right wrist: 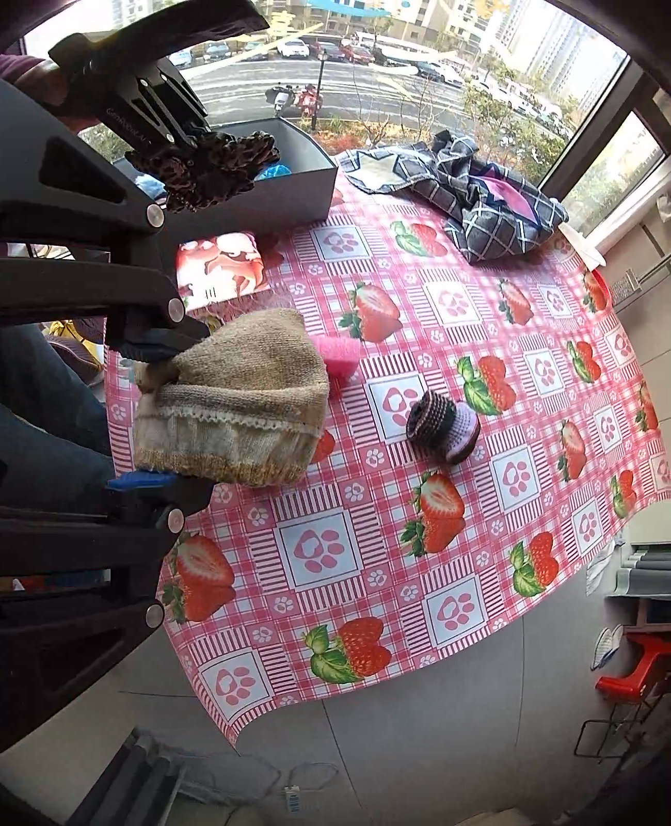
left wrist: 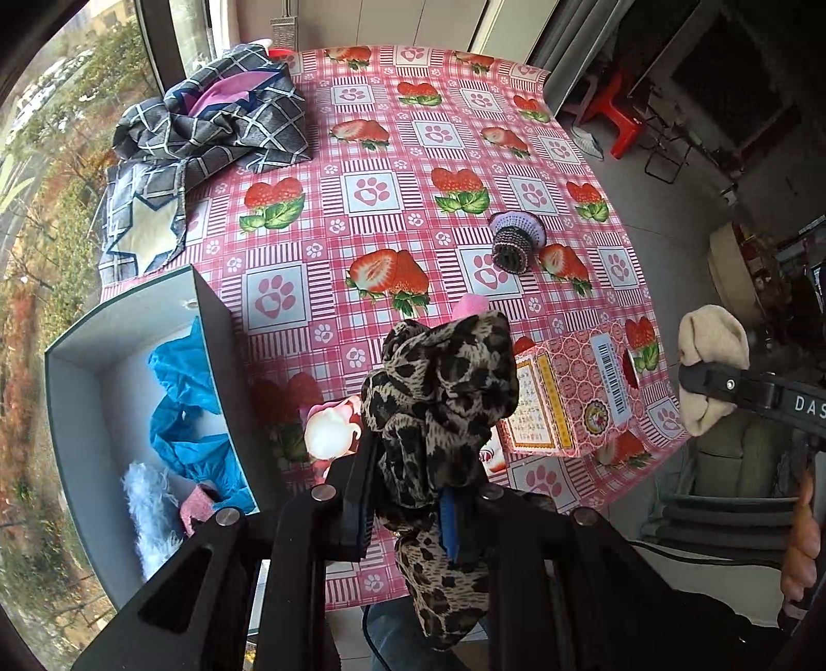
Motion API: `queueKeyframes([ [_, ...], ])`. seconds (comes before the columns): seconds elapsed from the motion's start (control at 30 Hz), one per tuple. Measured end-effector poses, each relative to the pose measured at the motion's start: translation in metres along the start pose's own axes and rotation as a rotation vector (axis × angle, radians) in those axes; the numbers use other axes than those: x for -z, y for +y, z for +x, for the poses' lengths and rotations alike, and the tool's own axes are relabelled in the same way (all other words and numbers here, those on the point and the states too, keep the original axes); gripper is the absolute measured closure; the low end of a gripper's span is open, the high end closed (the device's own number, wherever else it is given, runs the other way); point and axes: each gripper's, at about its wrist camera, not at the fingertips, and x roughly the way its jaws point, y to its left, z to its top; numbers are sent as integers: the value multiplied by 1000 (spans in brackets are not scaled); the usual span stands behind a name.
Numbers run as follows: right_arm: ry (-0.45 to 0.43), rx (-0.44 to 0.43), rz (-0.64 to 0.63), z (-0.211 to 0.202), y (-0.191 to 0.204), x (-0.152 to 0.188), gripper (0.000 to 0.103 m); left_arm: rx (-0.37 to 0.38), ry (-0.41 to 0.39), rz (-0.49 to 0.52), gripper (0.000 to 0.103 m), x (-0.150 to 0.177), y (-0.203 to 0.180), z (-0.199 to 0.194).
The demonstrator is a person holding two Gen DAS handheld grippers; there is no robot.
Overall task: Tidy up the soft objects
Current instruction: 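Lift the scrunchie and beige sock and carry both toward the white box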
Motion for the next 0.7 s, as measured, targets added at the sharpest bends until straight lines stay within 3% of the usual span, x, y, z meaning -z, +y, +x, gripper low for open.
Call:
queueKeyframes([
  [0.37, 25, -33, -171, 5, 81, 21, 70, -28, -77, -92, 81, 24, 47, -33],
  [0.7, 86, -36, -351, 23, 150, 32, 70, -79, -131, -247, 81, 53, 102, -57],
])
